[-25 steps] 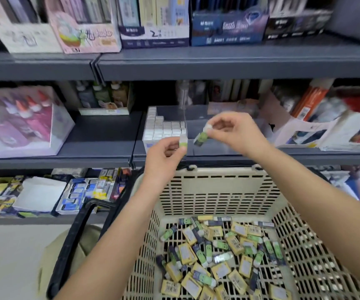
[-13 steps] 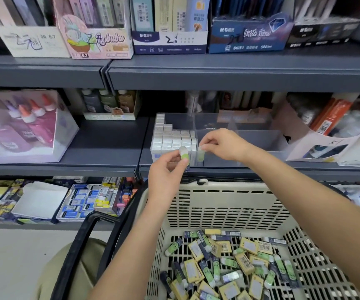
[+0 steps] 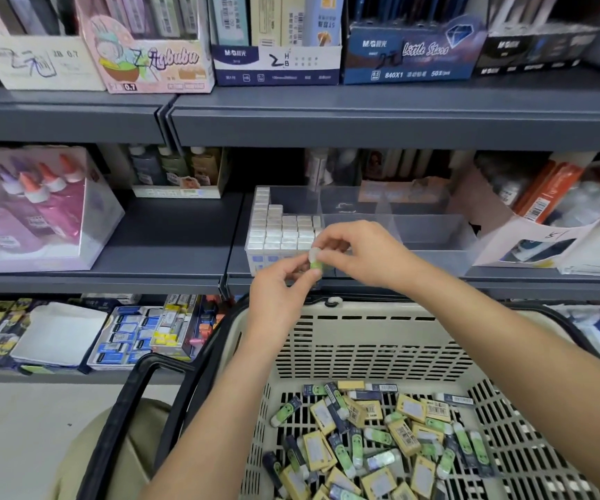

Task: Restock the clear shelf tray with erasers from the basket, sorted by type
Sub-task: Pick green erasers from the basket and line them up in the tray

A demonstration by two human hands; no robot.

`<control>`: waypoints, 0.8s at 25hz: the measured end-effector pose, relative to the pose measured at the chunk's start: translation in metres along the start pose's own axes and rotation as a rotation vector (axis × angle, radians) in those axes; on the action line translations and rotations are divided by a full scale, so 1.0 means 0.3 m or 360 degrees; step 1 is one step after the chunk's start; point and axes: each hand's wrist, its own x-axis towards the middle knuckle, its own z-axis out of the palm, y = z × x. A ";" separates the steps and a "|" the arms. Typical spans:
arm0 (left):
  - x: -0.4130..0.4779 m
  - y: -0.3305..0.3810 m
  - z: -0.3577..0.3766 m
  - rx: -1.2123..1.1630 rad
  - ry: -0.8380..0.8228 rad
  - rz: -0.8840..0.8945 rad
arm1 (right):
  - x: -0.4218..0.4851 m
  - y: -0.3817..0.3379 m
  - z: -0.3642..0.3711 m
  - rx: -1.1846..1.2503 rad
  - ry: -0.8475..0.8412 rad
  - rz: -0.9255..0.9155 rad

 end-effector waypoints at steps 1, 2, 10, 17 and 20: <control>-0.003 0.002 -0.002 -0.0017 0.0052 0.0001 | 0.001 0.003 -0.014 0.0086 0.0038 0.0017; -0.003 0.002 -0.009 -0.0033 0.0142 0.0002 | 0.005 0.010 -0.039 0.0225 0.0111 0.0048; 0.021 -0.025 -0.056 0.0317 0.0491 -0.0134 | 0.079 0.100 -0.071 0.0100 0.0182 0.0361; 0.022 -0.040 -0.049 0.0338 0.0474 -0.0110 | 0.095 0.123 -0.011 -0.0160 -0.0095 0.0351; 0.020 -0.042 -0.051 0.0352 0.0459 -0.0092 | 0.096 0.127 -0.013 -0.0238 -0.0138 0.0313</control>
